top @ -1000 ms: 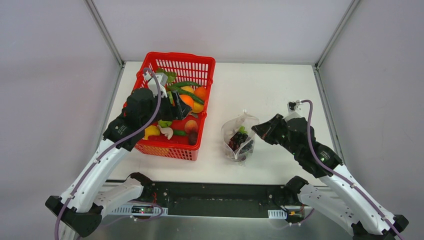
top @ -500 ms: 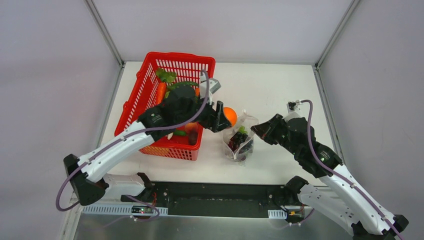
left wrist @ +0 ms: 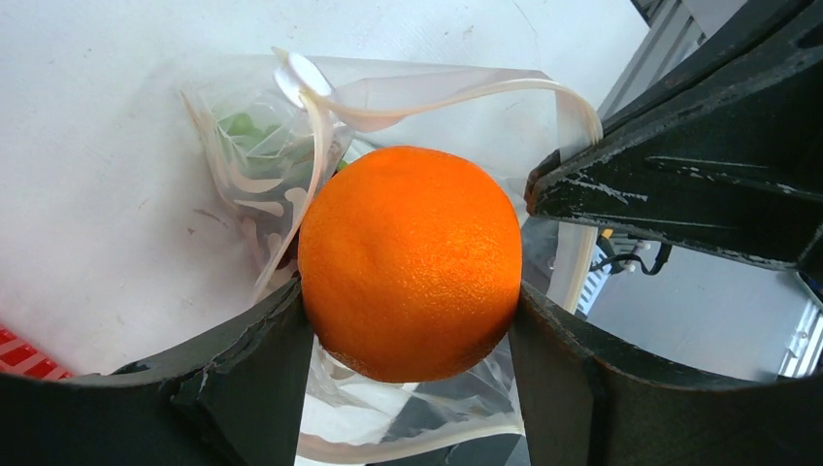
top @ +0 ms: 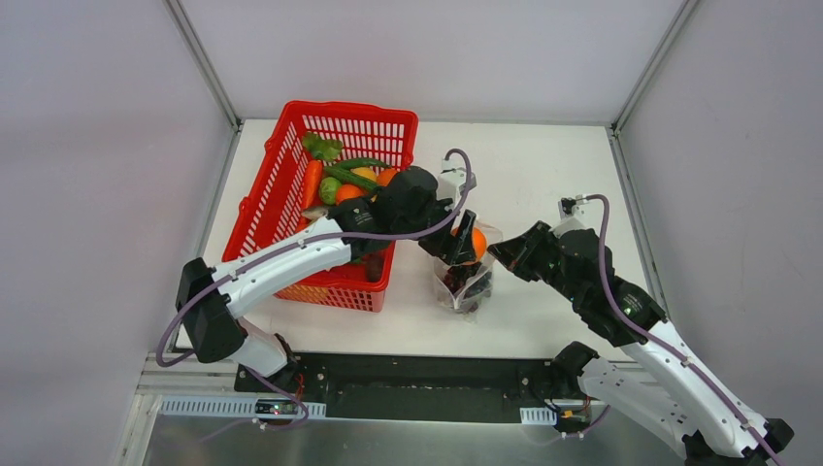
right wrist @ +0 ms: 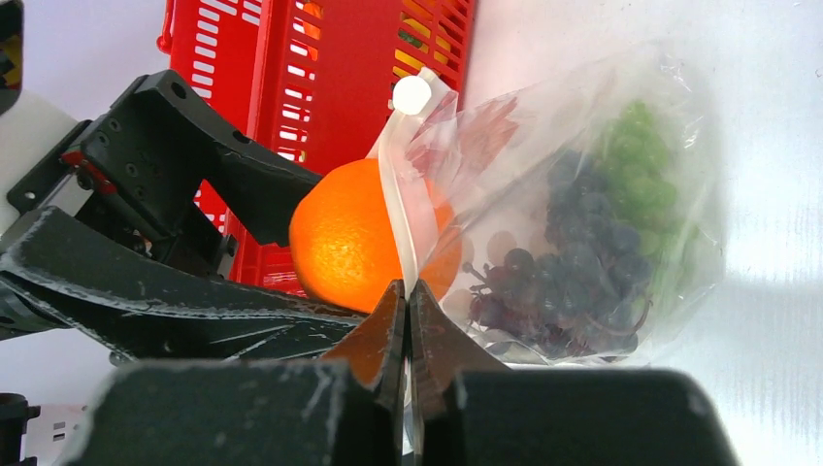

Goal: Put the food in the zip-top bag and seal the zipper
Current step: Place the fake fruit in the zipper food storage bag.

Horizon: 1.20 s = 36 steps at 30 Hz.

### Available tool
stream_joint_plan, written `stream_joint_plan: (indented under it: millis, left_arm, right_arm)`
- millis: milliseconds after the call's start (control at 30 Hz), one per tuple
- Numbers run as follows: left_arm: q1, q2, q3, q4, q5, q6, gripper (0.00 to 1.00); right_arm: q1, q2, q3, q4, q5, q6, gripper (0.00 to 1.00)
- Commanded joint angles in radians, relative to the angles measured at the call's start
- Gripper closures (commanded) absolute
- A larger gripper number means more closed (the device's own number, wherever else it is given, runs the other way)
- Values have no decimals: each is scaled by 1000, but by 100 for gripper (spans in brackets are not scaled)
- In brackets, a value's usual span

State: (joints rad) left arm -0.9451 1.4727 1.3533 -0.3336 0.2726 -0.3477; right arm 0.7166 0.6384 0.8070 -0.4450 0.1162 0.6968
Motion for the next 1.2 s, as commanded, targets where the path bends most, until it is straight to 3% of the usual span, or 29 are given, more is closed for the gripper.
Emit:
stream_joint_plan:
  millis: [0,233,467,767,867,967,1167]
  left_arm:
    - [-12,15,58,-32,-54,31,35]
    - [-12,-25,44,-26,-72,42,17]
    - [-12,-68,71,-76,-86,64,15]
    - [-7,-227,31,-186,-429,120,8]
    - [4,-285,-25,-206,-584,77,2]
    - [52,-366,-114,-187,-670,8,1]
    - [262,-476,-234,-232,-615,-101,1]
  right_arm:
    - [-5,-14,2,54,6,5,100]
    - [-5,-18,-4,52,19,3,100]
    - [-5,-18,2,52,37,-11,100]
    - [-4,-20,-5,42,40,-26,100]
    - [-5,-21,-5,40,44,-24,100]
    - [-5,-28,-5,44,49,-17,100]
    - [-5,-39,-10,40,46,-7,100]
